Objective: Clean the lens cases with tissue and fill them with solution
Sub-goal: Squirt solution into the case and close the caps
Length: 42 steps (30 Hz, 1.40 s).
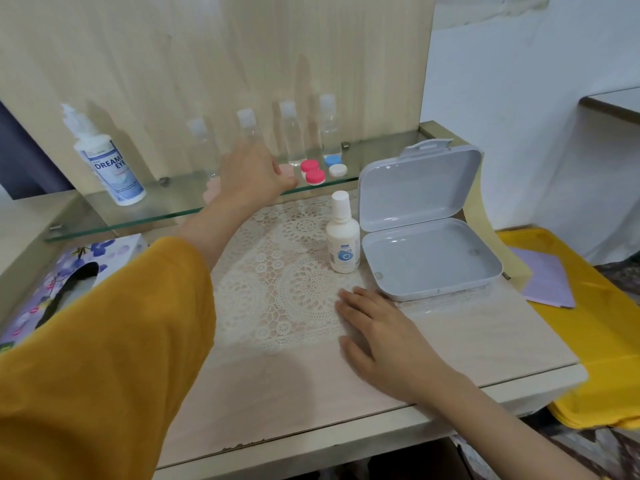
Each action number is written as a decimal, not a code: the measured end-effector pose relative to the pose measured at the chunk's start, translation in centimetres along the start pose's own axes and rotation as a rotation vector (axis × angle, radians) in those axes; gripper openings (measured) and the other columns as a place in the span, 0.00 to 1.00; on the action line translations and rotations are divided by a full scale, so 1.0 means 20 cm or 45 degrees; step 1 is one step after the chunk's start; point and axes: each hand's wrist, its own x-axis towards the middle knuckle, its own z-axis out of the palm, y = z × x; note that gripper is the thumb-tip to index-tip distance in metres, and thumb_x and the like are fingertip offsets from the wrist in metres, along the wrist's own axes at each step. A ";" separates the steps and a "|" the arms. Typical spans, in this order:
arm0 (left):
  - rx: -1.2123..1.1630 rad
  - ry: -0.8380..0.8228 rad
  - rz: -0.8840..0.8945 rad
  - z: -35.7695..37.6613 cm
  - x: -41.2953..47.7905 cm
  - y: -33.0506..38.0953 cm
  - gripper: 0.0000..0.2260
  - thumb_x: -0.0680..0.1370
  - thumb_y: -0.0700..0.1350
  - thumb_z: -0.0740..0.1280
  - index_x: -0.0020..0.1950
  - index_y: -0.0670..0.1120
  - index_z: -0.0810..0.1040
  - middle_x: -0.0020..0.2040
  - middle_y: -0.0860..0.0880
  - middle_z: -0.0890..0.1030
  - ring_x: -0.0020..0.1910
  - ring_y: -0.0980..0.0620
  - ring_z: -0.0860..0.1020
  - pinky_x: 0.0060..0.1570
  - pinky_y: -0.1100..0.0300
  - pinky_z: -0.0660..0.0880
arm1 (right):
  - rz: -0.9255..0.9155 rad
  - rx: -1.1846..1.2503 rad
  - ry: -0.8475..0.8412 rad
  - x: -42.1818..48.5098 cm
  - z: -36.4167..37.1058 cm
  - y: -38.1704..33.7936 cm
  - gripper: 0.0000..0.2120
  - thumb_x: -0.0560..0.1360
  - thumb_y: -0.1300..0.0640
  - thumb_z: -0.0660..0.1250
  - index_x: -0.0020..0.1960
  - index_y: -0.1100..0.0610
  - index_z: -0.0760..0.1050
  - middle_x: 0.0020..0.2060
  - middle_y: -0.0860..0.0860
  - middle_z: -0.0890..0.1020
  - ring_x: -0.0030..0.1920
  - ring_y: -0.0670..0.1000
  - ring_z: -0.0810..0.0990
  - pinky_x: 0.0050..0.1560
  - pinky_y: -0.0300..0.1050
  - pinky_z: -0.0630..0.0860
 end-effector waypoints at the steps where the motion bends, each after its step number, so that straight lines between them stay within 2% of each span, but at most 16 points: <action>1: -0.002 -0.003 -0.001 0.00 0.00 0.00 0.13 0.70 0.50 0.70 0.39 0.40 0.82 0.37 0.43 0.82 0.35 0.47 0.75 0.36 0.58 0.66 | 0.001 0.000 0.002 0.00 0.00 0.00 0.23 0.71 0.49 0.57 0.59 0.60 0.77 0.60 0.53 0.78 0.61 0.55 0.76 0.62 0.49 0.65; 6: -0.012 -0.018 0.009 0.01 0.02 0.00 0.14 0.70 0.51 0.70 0.39 0.39 0.82 0.33 0.44 0.78 0.32 0.49 0.73 0.31 0.59 0.68 | 0.002 0.001 0.010 0.00 0.00 0.00 0.23 0.71 0.49 0.57 0.60 0.60 0.76 0.60 0.53 0.78 0.62 0.55 0.75 0.63 0.49 0.63; 10: 0.013 -0.047 0.035 0.01 0.03 0.00 0.11 0.70 0.52 0.70 0.37 0.44 0.80 0.32 0.46 0.74 0.32 0.51 0.70 0.28 0.61 0.64 | -0.001 0.003 0.011 0.00 0.00 0.00 0.23 0.71 0.49 0.57 0.59 0.60 0.76 0.60 0.54 0.78 0.62 0.55 0.75 0.63 0.49 0.63; 12: 0.014 -0.055 0.054 0.00 0.03 0.00 0.11 0.69 0.53 0.71 0.37 0.45 0.79 0.33 0.47 0.73 0.33 0.50 0.69 0.31 0.59 0.66 | 0.000 0.011 0.007 0.00 0.00 0.01 0.23 0.71 0.49 0.57 0.60 0.60 0.76 0.61 0.54 0.77 0.63 0.55 0.74 0.64 0.49 0.63; 15: 0.044 -0.059 0.101 -0.05 0.03 0.00 0.10 0.69 0.55 0.72 0.39 0.49 0.77 0.37 0.48 0.73 0.37 0.50 0.71 0.39 0.57 0.70 | -0.001 0.004 0.005 0.00 0.01 0.00 0.23 0.71 0.49 0.57 0.60 0.59 0.76 0.61 0.53 0.78 0.63 0.55 0.75 0.64 0.49 0.63; 18: -0.023 -0.069 0.190 -0.09 0.04 0.03 0.17 0.70 0.54 0.72 0.53 0.46 0.80 0.47 0.48 0.79 0.47 0.50 0.75 0.47 0.57 0.69 | 0.005 0.028 -0.008 0.00 0.01 0.00 0.23 0.71 0.49 0.56 0.60 0.59 0.76 0.61 0.53 0.77 0.64 0.55 0.74 0.64 0.49 0.62; 20: -0.032 -0.111 0.276 -0.09 0.04 0.06 0.19 0.70 0.54 0.72 0.57 0.48 0.79 0.52 0.48 0.80 0.48 0.52 0.74 0.51 0.57 0.68 | 0.009 0.032 -0.011 0.00 0.01 0.01 0.24 0.71 0.49 0.56 0.61 0.59 0.75 0.62 0.53 0.77 0.64 0.55 0.73 0.65 0.49 0.62; 24: 0.060 -0.164 0.299 -0.07 0.06 0.08 0.17 0.70 0.51 0.73 0.57 0.50 0.80 0.53 0.50 0.80 0.53 0.51 0.74 0.57 0.53 0.69 | 0.007 0.039 -0.020 0.00 0.01 0.01 0.24 0.72 0.48 0.56 0.61 0.59 0.75 0.62 0.53 0.76 0.64 0.54 0.73 0.65 0.49 0.62; 29: 0.078 -0.158 0.290 -0.05 0.06 0.04 0.11 0.71 0.45 0.72 0.52 0.48 0.82 0.46 0.50 0.80 0.45 0.54 0.71 0.52 0.57 0.66 | 0.010 0.054 -0.030 0.00 0.00 0.01 0.24 0.72 0.48 0.56 0.62 0.60 0.75 0.63 0.53 0.76 0.65 0.55 0.72 0.65 0.49 0.61; 34: 0.003 -0.145 0.311 -0.04 0.05 0.02 0.10 0.71 0.43 0.71 0.51 0.47 0.82 0.47 0.48 0.80 0.48 0.52 0.73 0.60 0.52 0.68 | 0.011 0.051 -0.040 0.00 0.00 0.01 0.24 0.72 0.48 0.56 0.62 0.59 0.75 0.63 0.53 0.76 0.65 0.55 0.72 0.66 0.49 0.61; 38: -0.031 -0.135 0.348 -0.04 0.05 0.04 0.13 0.71 0.45 0.72 0.55 0.47 0.81 0.44 0.51 0.76 0.46 0.54 0.71 0.49 0.58 0.67 | 0.014 0.055 -0.046 0.00 0.01 0.01 0.25 0.72 0.48 0.55 0.63 0.59 0.74 0.63 0.53 0.75 0.65 0.54 0.71 0.66 0.48 0.60; 42: -0.078 -0.187 0.412 -0.04 0.05 0.08 0.16 0.71 0.50 0.71 0.58 0.50 0.79 0.52 0.51 0.80 0.48 0.56 0.71 0.50 0.60 0.66 | 0.022 0.068 -0.052 -0.01 0.00 0.00 0.25 0.72 0.48 0.55 0.63 0.59 0.74 0.64 0.53 0.75 0.66 0.54 0.71 0.66 0.47 0.59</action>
